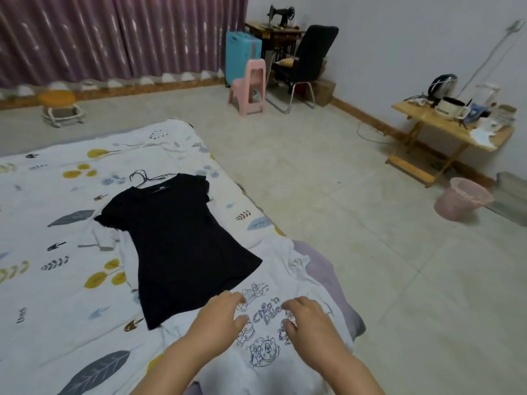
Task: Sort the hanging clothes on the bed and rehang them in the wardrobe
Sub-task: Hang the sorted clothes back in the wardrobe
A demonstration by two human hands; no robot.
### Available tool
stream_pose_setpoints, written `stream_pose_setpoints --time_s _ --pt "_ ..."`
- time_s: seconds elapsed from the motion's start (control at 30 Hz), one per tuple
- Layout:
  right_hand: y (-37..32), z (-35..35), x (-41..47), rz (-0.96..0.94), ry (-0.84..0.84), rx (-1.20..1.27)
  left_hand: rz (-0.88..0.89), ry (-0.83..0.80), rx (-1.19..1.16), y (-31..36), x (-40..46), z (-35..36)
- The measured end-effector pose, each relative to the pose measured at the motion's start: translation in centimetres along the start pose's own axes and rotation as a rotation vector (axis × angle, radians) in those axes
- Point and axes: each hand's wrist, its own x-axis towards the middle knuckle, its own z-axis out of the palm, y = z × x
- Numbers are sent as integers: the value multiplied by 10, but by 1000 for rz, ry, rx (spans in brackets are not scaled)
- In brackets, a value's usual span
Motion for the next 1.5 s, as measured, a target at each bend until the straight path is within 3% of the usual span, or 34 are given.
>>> stream_pose_setpoints --time_s 0.27,0.8,1.1,1.23,1.5 --pt "38 10 134 -46 -75 10 -153 -16 5 -19 93 15" --pt "94 122 426 -297 -194 -373 -462 108 43 -76 286 120" --pt "112 133 424 -363 -222 -374 -532 81 50 -78 284 145" --pt "118 119 407 -300 -275 -269 -538 110 29 -65 276 138" --pt "134 83 326 -144 -163 -170 -470 181 47 -36 246 105"
